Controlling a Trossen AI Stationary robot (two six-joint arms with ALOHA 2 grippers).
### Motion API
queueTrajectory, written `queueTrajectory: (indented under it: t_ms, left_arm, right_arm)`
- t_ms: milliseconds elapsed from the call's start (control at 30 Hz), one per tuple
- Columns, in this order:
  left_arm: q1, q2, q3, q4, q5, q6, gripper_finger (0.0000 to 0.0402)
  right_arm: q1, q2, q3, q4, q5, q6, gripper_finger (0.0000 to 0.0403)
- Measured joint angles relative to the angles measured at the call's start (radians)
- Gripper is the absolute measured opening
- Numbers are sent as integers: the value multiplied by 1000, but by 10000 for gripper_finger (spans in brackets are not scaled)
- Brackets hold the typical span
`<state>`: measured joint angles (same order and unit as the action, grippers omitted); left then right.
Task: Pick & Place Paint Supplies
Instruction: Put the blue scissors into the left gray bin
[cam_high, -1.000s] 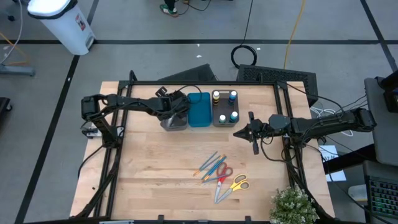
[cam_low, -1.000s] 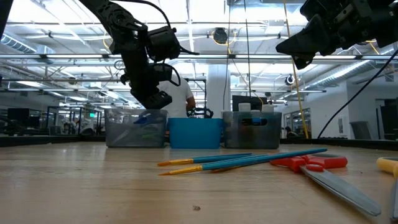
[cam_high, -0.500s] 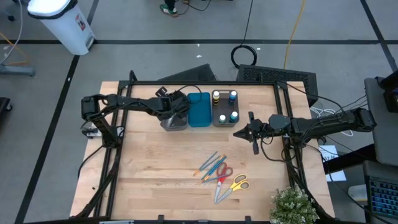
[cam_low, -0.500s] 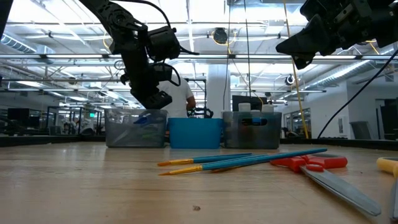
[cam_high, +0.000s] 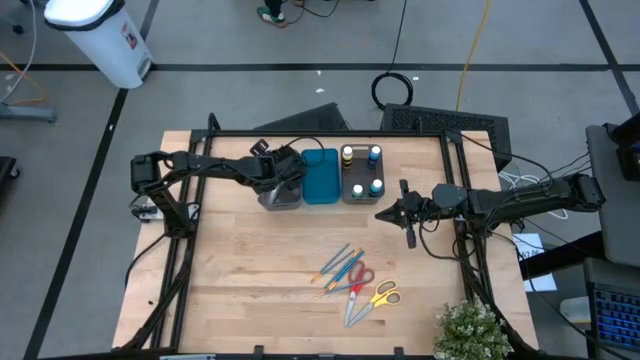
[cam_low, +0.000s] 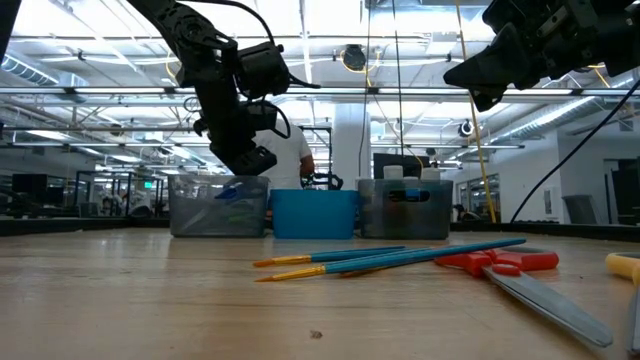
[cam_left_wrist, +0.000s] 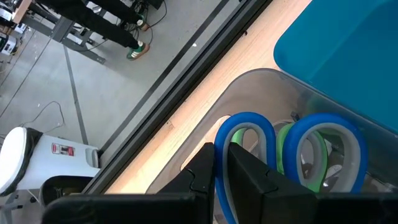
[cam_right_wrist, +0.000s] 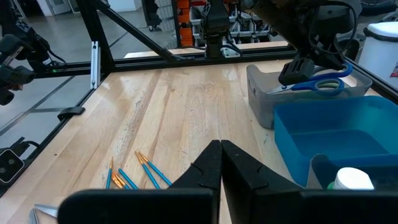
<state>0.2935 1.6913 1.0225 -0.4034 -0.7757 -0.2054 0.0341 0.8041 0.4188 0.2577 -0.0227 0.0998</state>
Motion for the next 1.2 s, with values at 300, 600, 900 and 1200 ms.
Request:
queueTrajectory:
  t_ms: [300, 600, 900, 1200]
  left_arm:
    - [0, 0, 0, 0, 0, 0, 36]
    - [0, 0, 0, 0, 1, 22, 36]
    - [0, 0, 0, 0, 1, 51, 36]
    - [0, 0, 0, 0, 1, 61, 36]
  right_arm:
    - [0, 0, 0, 0, 0, 0, 0]
    - [0, 0, 0, 0, 0, 0, 0]
    - [0, 0, 0, 0, 0, 0, 0]
    - [0, 0, 0, 0, 0, 0, 0]
